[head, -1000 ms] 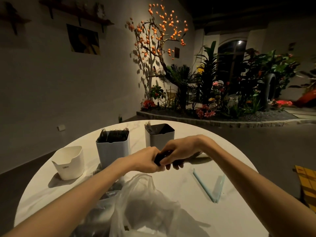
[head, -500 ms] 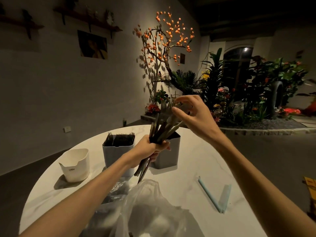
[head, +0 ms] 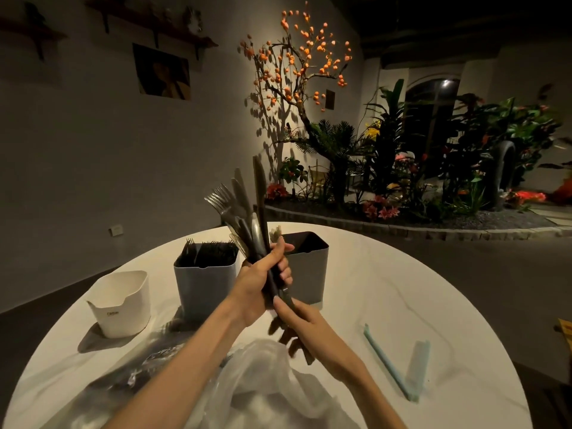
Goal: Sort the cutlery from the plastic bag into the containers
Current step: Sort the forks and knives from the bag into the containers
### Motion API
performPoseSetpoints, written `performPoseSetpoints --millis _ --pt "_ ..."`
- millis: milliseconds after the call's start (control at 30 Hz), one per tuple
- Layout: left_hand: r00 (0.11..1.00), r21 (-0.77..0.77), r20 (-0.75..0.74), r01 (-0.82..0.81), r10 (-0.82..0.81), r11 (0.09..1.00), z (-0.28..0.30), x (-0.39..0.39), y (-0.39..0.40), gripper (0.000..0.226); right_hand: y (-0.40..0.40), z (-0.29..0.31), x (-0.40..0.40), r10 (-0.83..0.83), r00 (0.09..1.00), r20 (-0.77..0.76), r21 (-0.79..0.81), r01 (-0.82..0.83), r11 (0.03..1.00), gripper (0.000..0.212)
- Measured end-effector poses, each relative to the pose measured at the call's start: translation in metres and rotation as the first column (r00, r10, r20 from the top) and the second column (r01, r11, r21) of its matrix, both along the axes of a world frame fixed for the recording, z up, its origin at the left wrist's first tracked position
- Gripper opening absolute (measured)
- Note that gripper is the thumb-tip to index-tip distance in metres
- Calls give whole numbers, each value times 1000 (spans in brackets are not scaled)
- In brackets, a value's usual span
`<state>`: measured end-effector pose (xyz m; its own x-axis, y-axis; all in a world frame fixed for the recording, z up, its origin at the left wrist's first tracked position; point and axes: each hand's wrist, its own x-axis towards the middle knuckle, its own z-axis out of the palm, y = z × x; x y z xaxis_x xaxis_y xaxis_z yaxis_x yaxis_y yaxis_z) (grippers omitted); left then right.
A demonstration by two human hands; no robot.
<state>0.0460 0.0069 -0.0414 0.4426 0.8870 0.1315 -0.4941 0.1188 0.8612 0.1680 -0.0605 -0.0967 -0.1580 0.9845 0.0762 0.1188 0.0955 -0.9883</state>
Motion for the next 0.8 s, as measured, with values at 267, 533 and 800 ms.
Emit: performPoseSetpoints --millis 267,533,800 --pt "998 -130 43 -49 55 990 -39 -9 3 31 6 -33 -15 -50 998 -23 36 51 998 42" --pt "999 -146 34 -34 39 989 -52 -8 12 30 16 -40 4 -109 994 4 -64 109 992 46" --pt "990 -66 -88 -114 108 991 -77 0 13 26 24 -46 24 -448 893 -30 172 446 878 40"
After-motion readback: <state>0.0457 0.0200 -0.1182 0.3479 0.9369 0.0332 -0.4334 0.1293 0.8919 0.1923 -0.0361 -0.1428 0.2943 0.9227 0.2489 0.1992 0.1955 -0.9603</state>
